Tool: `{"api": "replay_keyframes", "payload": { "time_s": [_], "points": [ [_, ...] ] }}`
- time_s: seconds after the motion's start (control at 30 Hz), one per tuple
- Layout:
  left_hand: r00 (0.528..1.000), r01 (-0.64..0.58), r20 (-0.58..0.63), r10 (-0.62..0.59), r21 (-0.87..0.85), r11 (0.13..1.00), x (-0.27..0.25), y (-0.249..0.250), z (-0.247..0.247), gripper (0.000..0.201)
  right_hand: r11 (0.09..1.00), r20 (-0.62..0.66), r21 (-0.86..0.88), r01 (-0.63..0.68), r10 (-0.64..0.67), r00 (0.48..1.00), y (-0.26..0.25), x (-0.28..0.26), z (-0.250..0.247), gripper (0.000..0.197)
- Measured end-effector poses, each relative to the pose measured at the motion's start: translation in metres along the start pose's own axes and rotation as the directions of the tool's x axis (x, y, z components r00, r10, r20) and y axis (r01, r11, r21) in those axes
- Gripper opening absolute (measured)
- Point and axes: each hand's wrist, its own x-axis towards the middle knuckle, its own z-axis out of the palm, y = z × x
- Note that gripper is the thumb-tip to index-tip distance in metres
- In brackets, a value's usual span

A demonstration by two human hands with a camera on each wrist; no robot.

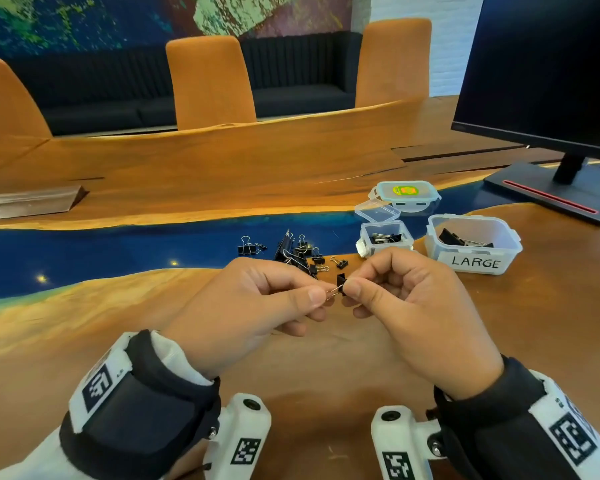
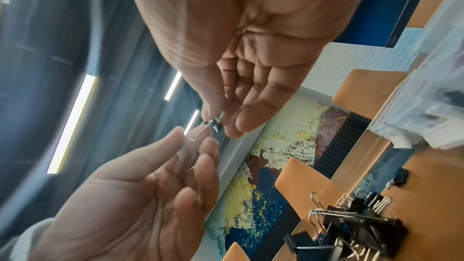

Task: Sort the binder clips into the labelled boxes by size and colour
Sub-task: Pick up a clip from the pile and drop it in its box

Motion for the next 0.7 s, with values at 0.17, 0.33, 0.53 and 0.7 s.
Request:
{"api": "replay_keyframes", "payload": {
  "time_s": [0.17, 0.33, 0.53, 0.7],
  "points": [
    [0.984, -0.127, 0.143, 0.106, 0.147, 0.981, -0.006, 0.004, -0.008, 0.014, 1.000, 0.005, -0.015, 0.002, -0.002, 1.000, 0.000, -0.001, 0.005, 0.006],
    [0.991, -0.135, 0.028, 0.133, 0.210, 0.968, -0.006, -0.002, -0.006, 0.008, 0.999, 0.011, -0.034, 0.006, -0.005, 1.000, -0.002, -0.001, 0.007, 0.005],
    [0.994, -0.106, -0.010, 0.109, 0.164, 0.981, 0.002, -0.008, -0.003, 0.029, 0.998, 0.078, 0.041, -0.054, 0.051, 0.996, -0.002, -0.001, 0.010, 0.005],
    [0.991, -0.097, -0.072, 0.111, 0.175, 0.980, 0.005, -0.010, 0.001, 0.017, 0.997, 0.074, 0.004, -0.083, 0.082, 0.994, -0.001, -0.001, 0.009, 0.007]
  ]
}}
